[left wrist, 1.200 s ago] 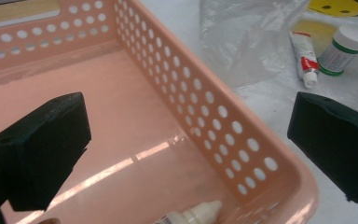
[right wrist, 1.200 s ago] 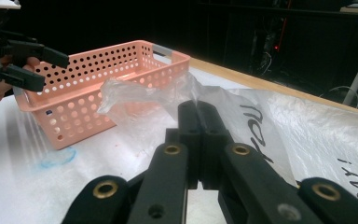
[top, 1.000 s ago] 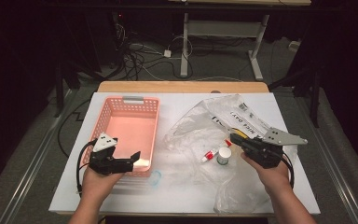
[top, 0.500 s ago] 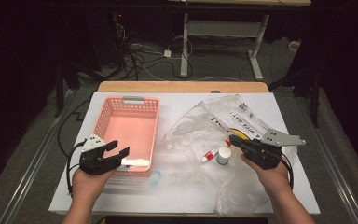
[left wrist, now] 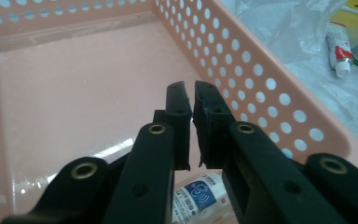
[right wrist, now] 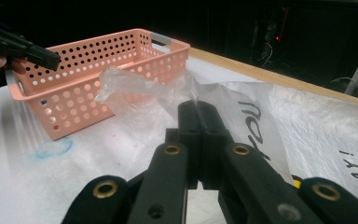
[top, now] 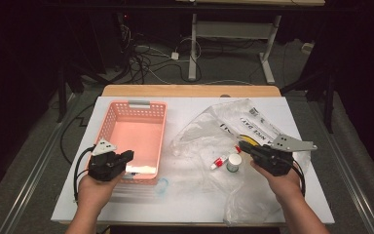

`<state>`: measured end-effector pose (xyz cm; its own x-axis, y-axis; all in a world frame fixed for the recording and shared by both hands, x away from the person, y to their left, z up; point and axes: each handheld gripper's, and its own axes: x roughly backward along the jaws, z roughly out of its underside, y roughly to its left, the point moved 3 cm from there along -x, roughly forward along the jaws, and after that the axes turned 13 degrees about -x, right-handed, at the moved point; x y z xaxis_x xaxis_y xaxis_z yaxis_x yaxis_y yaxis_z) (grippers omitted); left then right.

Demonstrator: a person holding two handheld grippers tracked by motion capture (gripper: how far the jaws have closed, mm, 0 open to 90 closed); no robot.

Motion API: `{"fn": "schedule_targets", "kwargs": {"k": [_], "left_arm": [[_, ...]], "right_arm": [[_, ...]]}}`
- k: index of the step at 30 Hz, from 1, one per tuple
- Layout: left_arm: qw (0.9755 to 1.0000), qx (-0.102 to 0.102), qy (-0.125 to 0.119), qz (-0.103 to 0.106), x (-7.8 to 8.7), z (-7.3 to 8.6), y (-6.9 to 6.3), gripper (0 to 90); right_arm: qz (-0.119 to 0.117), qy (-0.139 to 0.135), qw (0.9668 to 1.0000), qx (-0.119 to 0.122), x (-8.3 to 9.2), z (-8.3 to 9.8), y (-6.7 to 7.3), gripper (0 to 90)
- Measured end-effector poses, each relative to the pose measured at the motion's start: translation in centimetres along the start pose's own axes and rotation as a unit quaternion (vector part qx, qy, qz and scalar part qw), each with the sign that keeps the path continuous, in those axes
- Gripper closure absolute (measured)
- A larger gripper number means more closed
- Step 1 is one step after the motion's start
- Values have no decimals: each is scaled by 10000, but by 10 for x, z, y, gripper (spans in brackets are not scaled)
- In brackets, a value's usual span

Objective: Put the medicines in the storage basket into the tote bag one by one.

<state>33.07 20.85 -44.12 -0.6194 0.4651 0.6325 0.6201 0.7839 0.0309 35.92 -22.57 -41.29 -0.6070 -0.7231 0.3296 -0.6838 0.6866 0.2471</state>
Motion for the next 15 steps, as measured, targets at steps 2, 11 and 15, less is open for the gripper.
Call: {"fn": "schedule_targets", "kwargs": {"k": [2,11,15], "left_arm": [[10000,-44,-34,-22,0,-2,-1,860],[9996,-49,283,55,5,-10,4,878],[9954,-22,924,253,0,-9,5,878]], "right_arm": [[0,1,10000,2,0,0,1,900],[-13,-4,10000,-8,0,0,1,900],[-25,-21,10000,13,0,-1,3,900]]}}
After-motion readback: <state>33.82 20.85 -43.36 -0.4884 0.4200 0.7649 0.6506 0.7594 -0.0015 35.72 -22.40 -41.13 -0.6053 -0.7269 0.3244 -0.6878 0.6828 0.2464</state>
